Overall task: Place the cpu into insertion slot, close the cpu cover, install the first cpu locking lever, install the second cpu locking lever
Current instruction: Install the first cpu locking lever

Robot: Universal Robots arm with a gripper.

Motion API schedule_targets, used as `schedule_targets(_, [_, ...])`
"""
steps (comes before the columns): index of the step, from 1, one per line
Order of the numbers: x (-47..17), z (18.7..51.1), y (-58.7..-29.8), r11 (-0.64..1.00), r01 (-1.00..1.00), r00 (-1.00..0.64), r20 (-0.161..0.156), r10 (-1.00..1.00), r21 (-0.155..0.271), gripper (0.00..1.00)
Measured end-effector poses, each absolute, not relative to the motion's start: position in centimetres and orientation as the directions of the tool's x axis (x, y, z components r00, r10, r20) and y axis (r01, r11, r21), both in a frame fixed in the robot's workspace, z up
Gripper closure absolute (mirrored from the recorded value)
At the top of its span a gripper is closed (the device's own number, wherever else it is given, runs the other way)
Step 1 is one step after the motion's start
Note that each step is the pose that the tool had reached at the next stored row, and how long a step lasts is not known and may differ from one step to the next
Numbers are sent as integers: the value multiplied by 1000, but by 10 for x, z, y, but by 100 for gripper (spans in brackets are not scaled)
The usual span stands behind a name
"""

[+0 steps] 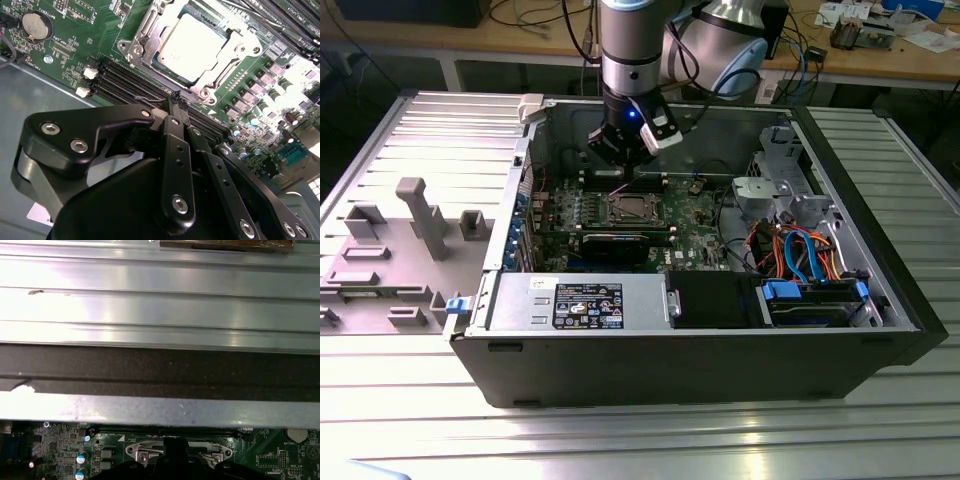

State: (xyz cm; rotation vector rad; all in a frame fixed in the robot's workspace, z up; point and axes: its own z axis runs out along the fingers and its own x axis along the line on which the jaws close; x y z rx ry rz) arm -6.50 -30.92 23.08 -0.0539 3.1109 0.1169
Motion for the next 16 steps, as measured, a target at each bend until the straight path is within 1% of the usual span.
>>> schedule_targets(16, [-49,223,-309,997,-30,-999,-29,-28,71,89])
